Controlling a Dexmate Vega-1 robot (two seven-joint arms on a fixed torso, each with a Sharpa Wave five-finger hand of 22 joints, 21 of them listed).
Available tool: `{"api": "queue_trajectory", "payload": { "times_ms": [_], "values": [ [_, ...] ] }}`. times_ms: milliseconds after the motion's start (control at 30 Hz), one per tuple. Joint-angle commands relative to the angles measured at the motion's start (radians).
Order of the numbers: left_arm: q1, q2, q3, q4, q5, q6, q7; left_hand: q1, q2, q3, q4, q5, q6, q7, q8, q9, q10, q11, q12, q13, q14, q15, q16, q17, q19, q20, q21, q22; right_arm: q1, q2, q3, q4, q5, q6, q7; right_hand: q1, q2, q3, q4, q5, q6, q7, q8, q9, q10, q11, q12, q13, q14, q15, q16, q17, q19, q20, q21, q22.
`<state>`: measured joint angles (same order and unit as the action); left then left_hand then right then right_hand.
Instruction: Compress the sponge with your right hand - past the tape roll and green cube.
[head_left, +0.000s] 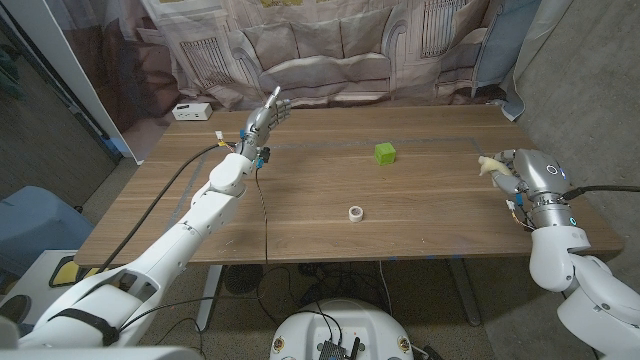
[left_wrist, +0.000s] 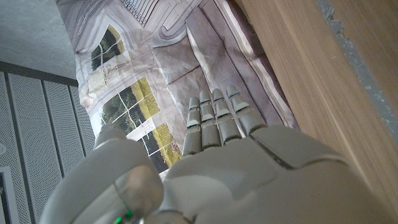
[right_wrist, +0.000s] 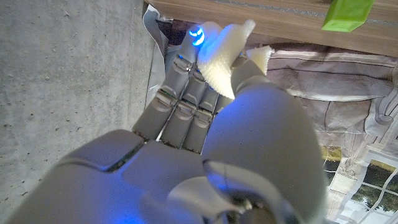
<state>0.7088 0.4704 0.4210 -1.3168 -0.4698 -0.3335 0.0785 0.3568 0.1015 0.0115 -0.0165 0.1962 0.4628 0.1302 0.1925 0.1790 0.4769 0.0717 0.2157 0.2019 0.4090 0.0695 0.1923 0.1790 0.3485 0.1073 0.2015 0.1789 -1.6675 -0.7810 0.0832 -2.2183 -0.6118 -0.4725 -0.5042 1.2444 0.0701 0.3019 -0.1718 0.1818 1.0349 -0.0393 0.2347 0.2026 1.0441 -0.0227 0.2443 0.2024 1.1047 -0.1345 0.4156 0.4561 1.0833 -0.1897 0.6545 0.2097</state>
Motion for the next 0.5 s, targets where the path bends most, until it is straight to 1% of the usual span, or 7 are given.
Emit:
{"api": "queue_trajectory", "payload": {
  "times_ms": [33, 100, 133, 267, 333, 400, 500],
  "values": [
    [0.008, 0.002, -0.003, -0.009, 0.002, 0.003, 0.007, 0.000, 0.009, 0.002, -0.006, -0.002, 0.008, -0.004, 0.001, 0.005, 0.012, 0.000, 0.002, 0.004, 0.010, -0.002, 0.000, 0.003, 0.011, 0.003, 0.000, 0.002, 0.015, 0.034, 0.001, 0.011, 0.021, 0.025, -0.038, 0.082, 0.062, 0.005, 0.001, 0.000, 0.026, 0.006, 0.009, 0.004, 0.022, 0.002, 0.009, 0.006, 0.099, -0.101, 0.018, 0.017, 0.020, -0.019, 0.022, 0.007],
    [0.008, 0.002, -0.003, -0.009, 0.002, 0.004, 0.007, 0.000, 0.009, 0.002, -0.006, -0.002, 0.007, -0.004, 0.001, 0.005, 0.012, 0.001, 0.002, 0.004, 0.011, -0.002, 0.000, 0.003, 0.011, 0.003, 0.000, 0.002, 0.014, 0.033, 0.002, 0.010, 0.020, 0.024, -0.037, 0.088, 0.058, 0.004, 0.000, -0.001, 0.030, 0.007, 0.008, 0.003, 0.032, 0.010, 0.012, 0.006, 0.108, -0.101, 0.021, 0.023, 0.025, -0.020, 0.030, 0.008],
    [0.007, 0.002, -0.003, -0.007, 0.002, 0.003, 0.007, 0.000, 0.009, 0.002, -0.006, -0.002, 0.007, -0.004, 0.001, 0.005, 0.012, -0.003, 0.002, 0.004, 0.011, -0.002, 0.000, 0.003, 0.010, 0.003, 0.000, 0.002, 0.016, 0.033, 0.001, 0.007, 0.019, 0.015, -0.031, 0.089, 0.057, 0.004, 0.000, -0.001, 0.031, 0.007, 0.008, 0.003, 0.034, 0.009, 0.012, 0.007, 0.109, -0.101, 0.022, 0.024, 0.026, -0.020, 0.032, 0.008],
    [0.003, -0.002, -0.001, 0.003, 0.000, 0.000, 0.001, 0.000, 0.009, 0.002, -0.006, -0.002, 0.008, -0.004, 0.001, 0.005, 0.013, -0.002, 0.002, 0.004, 0.012, -0.002, 0.000, 0.003, 0.010, 0.003, 0.000, 0.002, 0.016, 0.025, -0.003, 0.003, 0.012, 0.003, -0.022, 0.093, 0.056, 0.004, 0.001, -0.001, 0.036, 0.005, 0.008, 0.003, 0.034, 0.010, 0.012, 0.007, 0.111, -0.100, 0.020, 0.026, 0.025, -0.020, 0.037, 0.009],
    [0.000, -0.005, 0.001, 0.008, 0.000, -0.002, -0.001, 0.000, 0.010, 0.003, -0.006, -0.002, 0.009, -0.003, 0.001, 0.005, 0.013, -0.002, 0.002, 0.004, 0.011, -0.001, 0.000, 0.003, 0.011, 0.003, 0.000, 0.002, 0.018, 0.021, -0.006, 0.000, 0.006, -0.006, -0.016, 0.092, 0.057, 0.005, 0.006, 0.000, 0.028, 0.001, 0.001, 0.003, 0.029, 0.004, 0.009, 0.008, 0.099, -0.097, 0.008, 0.022, 0.009, -0.017, 0.038, 0.010],
    [-0.002, -0.006, 0.002, 0.013, -0.001, -0.003, -0.004, 0.000, 0.010, 0.003, -0.006, -0.002, 0.009, -0.002, 0.001, 0.005, 0.013, -0.002, 0.003, 0.004, 0.011, -0.002, -0.001, 0.003, 0.011, 0.003, 0.000, 0.002, 0.018, 0.015, -0.009, -0.006, 0.001, -0.018, -0.004, 0.088, 0.061, 0.006, 0.013, 0.001, 0.014, -0.002, -0.008, 0.003, 0.009, 0.005, 0.000, 0.010, 0.075, -0.097, -0.012, 0.019, -0.020, -0.015, 0.040, 0.010],
    [-0.006, -0.008, 0.003, 0.019, -0.001, -0.004, -0.006, 0.000, 0.010, 0.003, -0.007, -0.002, 0.008, -0.002, 0.001, 0.005, 0.013, -0.003, 0.002, 0.004, 0.011, -0.002, -0.001, 0.003, 0.010, 0.003, 0.000, 0.002, 0.017, 0.005, -0.011, -0.011, -0.004, -0.032, 0.012, 0.087, 0.059, 0.008, 0.015, 0.005, -0.006, -0.009, -0.019, 0.005, -0.010, -0.001, -0.009, 0.012, 0.041, -0.097, -0.039, 0.016, -0.043, -0.009, 0.046, 0.009]
  ]
}}
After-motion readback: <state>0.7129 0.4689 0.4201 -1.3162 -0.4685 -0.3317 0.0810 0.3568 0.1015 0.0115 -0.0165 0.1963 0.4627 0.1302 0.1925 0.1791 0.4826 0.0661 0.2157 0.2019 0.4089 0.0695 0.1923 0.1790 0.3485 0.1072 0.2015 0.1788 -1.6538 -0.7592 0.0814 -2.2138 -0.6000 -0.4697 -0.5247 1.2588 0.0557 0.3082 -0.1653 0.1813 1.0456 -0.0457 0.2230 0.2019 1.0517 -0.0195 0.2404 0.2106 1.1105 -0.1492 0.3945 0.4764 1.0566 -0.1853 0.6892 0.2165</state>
